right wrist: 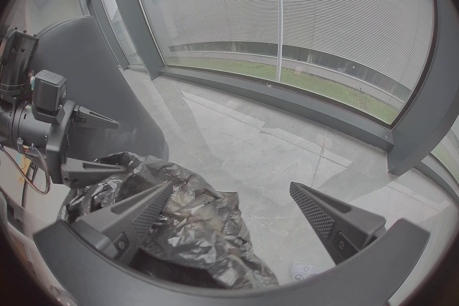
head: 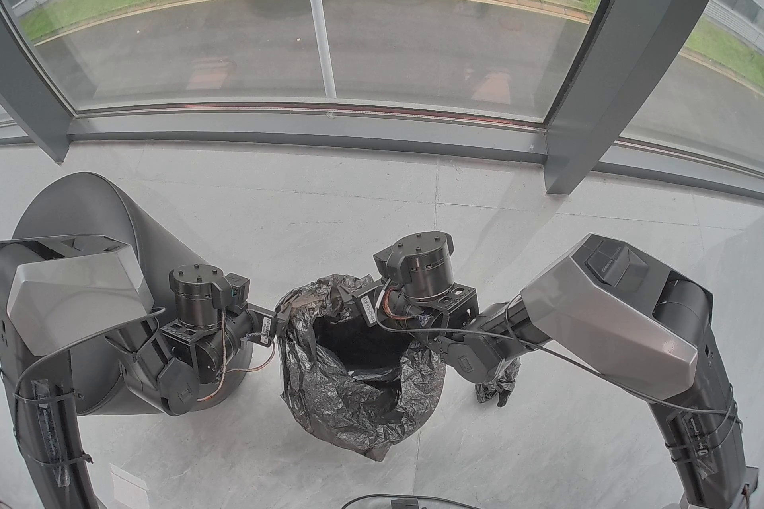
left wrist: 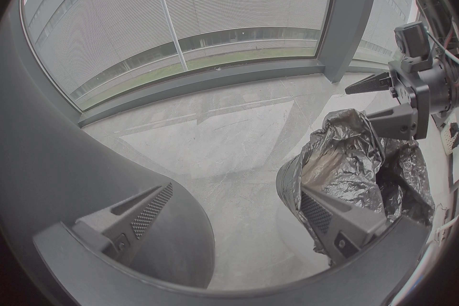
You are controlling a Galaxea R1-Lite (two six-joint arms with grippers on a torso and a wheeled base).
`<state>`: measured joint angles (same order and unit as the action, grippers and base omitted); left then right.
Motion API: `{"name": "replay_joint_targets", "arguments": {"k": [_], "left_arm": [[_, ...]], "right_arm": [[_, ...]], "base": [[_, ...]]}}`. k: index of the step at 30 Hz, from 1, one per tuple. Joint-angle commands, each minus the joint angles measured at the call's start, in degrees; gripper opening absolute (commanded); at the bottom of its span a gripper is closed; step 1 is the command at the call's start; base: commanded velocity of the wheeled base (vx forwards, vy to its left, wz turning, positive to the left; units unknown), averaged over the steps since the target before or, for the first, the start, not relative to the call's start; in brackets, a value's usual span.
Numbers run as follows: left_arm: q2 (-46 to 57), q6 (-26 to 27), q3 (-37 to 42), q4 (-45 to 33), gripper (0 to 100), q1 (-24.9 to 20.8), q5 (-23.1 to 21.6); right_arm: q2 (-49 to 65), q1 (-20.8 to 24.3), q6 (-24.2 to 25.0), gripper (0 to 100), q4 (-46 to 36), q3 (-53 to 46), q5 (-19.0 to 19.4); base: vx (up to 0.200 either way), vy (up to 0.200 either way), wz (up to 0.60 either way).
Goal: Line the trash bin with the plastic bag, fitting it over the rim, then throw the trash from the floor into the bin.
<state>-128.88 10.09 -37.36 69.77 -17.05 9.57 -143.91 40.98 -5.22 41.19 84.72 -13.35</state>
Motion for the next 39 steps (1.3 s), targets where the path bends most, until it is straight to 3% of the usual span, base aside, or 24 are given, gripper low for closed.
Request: {"name": "replay_joint_targets", "arguments": {"k": [1, 16, 26, 37, 39], "left_arm": [[-0.6, -0.2, -0.3, 0.0, 100, 0.0, 0.0], [0.7, -3.4, -1.3, -0.1, 100, -0.1, 0.0], [8.6, -7.0, 7.0, -0.1, 100, -4.1, -1.0], [12.0, -9.9, 13.8, -0.1, 100, -6.7, -4.7], [12.2, -10.2, 16.2, 0.0, 100, -8.8, -5.4]], "right_arm": [[-1.2, -0.6, -0.1, 100, 0.0, 0.4, 0.0], [2.8, -0.8, 0.3, 100, 0.3, -1.4, -0.3], [9.7, 1.7, 3.7, 100, 1.8, -10.5, -0.3], [12.8, 3.4, 3.9, 100, 7.1, -19.8, -0.2], [12.8, 3.3, 3.9, 100, 9.7, -21.8, -0.2]], "base": [[0.000, 0.000, 0.00], [0.000, 0.000, 0.00], [0.000, 0.000, 0.00], [0.000, 0.000, 0.00], [0.000, 0.000, 0.00]]}}
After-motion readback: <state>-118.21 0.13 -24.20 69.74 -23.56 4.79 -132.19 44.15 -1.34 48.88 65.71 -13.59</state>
